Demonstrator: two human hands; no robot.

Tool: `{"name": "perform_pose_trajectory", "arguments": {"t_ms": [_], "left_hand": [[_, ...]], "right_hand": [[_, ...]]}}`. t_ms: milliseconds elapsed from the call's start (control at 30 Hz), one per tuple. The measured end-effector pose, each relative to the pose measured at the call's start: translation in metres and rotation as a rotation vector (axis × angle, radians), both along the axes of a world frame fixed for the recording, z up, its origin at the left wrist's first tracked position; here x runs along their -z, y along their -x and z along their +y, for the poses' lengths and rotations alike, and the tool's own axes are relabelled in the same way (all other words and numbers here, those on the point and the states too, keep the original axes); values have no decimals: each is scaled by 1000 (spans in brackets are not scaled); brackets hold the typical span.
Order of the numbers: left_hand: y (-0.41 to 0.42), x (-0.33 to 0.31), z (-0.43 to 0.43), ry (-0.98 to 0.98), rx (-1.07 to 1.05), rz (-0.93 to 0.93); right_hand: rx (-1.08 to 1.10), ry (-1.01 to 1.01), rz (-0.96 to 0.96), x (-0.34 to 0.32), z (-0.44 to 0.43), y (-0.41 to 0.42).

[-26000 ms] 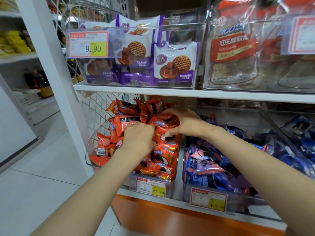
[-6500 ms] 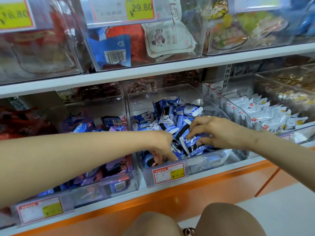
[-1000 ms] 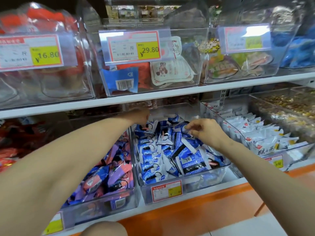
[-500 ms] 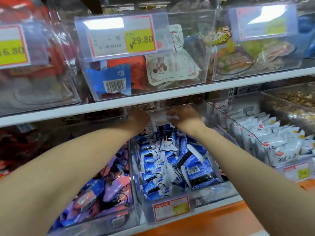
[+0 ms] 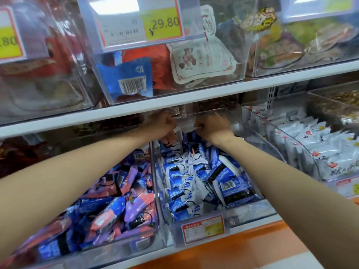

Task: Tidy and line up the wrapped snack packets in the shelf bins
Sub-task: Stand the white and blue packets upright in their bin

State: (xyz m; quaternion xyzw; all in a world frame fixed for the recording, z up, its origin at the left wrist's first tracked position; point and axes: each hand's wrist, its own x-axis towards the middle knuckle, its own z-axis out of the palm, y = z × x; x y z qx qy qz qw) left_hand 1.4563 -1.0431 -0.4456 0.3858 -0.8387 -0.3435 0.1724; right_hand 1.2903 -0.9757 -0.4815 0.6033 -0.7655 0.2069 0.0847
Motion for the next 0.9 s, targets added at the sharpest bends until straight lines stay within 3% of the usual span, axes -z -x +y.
{"name": "perform_pose_trajectory", "arguments": {"t_ms": [100, 133, 200, 300, 400, 600, 733, 800, 900], "left_hand": [[4, -6, 13, -585, -64, 167], [6, -6, 15, -711, -42, 248], [11, -3, 16, -782, 18, 397], [15, 5, 20, -667, -22, 365], [13, 5, 21, -555, -48, 293], [4, -2, 28, -540, 53, 217], [4, -2, 24, -82, 40, -1], [3, -3, 17, 38, 17, -36], [2, -7, 12, 60, -14, -6]], "right_hand": [[-106, 208, -161, -13, 20, -4], [-186, 256, -191, -14, 28, -5], [-316, 224, -148, -14, 44, -6], [-371, 38, -56, -7, 62, -3], [-371, 67, -93, -5, 72, 4], [-255, 91, -188, -7, 73, 8], [-225, 172, -510, -10, 62, 6], [-166, 133, -483, -10, 54, 10], [-167, 26, -418, -7, 45, 11]]}}
